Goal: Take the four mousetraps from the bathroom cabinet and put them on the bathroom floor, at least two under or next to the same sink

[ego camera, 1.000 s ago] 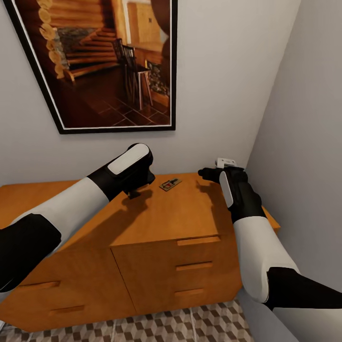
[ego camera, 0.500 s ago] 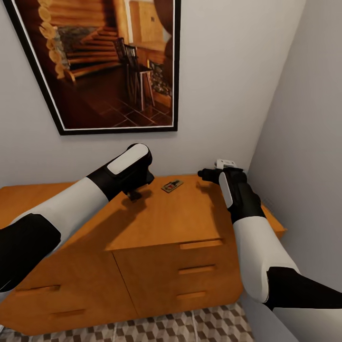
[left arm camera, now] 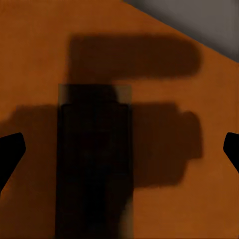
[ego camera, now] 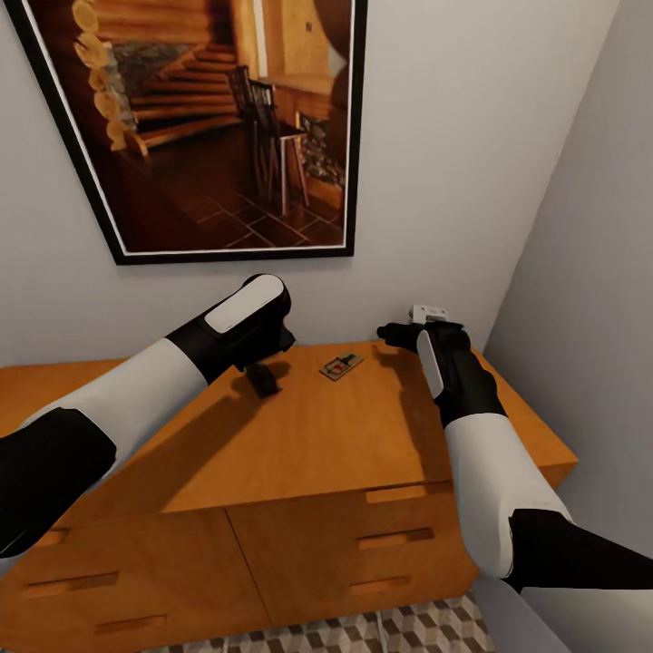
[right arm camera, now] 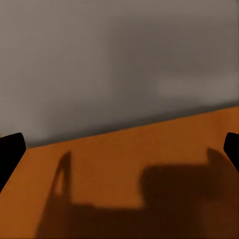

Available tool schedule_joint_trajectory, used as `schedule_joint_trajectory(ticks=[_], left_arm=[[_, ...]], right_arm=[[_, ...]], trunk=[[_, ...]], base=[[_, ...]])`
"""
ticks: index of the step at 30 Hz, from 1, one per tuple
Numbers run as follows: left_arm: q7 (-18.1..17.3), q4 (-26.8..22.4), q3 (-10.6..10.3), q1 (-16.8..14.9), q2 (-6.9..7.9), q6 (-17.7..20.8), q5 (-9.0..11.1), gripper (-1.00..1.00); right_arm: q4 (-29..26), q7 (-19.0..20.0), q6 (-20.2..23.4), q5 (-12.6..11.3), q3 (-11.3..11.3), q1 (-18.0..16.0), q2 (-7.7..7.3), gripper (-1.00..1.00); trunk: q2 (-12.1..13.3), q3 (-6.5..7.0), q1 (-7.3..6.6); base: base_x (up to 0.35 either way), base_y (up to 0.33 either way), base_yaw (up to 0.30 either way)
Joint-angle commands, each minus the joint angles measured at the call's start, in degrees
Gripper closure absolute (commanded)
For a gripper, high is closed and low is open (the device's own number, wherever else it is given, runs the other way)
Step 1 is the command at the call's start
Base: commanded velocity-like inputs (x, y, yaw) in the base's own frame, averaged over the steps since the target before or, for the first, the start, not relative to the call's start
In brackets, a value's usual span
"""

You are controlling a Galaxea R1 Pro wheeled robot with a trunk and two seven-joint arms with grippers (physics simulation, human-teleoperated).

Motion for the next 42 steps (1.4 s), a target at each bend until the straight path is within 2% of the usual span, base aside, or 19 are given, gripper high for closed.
schedule_joint_trajectory(ticks=[1, 42], left_arm=[[0.3, 0.0, -0.2, -0.1, 0.02, 0.6, 0.2, -1.0], [0.4, 0.1, -0.3, -0.1, 0.09, 0.7, 0.1, -1.0]], right_arm=[[0.0, 0.0, 0.3, 0.1, -0.1, 0.0, 0.06, -1.0], [0.6, 0.0, 0.1, 0.1, -0.1, 0.0, 0.06, -1.0]], trunk=[[0.0, -0.06, 0.0], [0.0, -0.06, 0.0]], base=[[0.017, 0.012, 0.0], [0.001, 0.001, 0.0]])
